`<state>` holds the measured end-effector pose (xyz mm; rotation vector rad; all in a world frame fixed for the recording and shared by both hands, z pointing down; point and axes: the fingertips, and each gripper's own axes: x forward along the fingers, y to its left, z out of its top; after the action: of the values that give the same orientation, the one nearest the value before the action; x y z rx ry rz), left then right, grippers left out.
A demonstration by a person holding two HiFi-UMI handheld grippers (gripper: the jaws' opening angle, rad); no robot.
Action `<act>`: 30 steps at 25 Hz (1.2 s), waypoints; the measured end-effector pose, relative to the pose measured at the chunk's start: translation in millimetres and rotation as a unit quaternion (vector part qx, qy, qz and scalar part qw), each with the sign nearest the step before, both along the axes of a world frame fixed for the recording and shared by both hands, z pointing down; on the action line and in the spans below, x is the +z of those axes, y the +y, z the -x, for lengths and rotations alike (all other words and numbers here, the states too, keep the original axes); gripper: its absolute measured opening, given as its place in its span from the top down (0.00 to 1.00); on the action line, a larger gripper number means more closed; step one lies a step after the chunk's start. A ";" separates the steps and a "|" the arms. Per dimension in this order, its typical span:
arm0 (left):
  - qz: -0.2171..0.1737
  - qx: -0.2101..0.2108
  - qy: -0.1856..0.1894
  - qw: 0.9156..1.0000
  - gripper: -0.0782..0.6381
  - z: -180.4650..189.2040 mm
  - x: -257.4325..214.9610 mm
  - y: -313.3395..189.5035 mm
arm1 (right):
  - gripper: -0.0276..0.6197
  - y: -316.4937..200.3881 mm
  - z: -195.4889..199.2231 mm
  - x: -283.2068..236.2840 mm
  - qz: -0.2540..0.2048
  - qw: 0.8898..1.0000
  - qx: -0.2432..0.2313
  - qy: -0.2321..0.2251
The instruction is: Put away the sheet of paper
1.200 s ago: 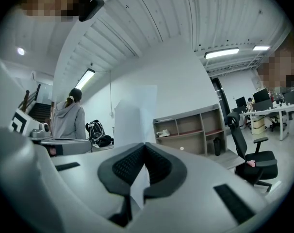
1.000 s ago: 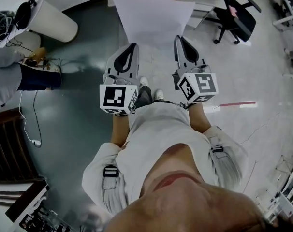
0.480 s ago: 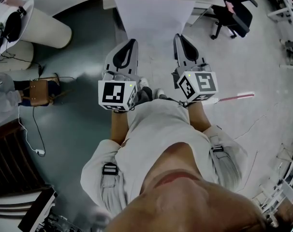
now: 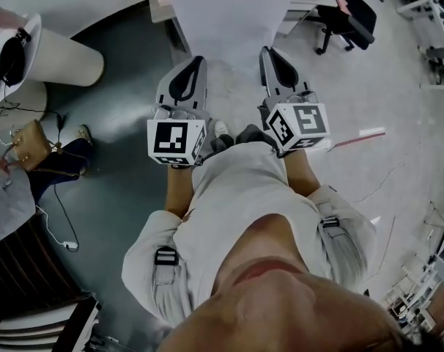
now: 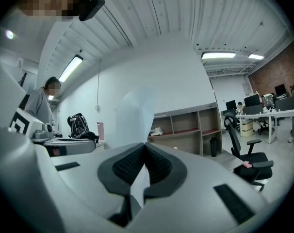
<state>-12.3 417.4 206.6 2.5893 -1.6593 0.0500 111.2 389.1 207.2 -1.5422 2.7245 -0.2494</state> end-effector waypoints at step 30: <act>-0.002 -0.057 -0.001 0.998 0.86 11.4 -0.9 -152.2 | 0.93 -166.3 15.6 3.4 0.002 0.998 -0.057 -0.005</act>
<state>-23.6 265.2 205.7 2.4930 -1.8053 0.0449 95.5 222.8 210.6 -1.3834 2.8096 -0.2614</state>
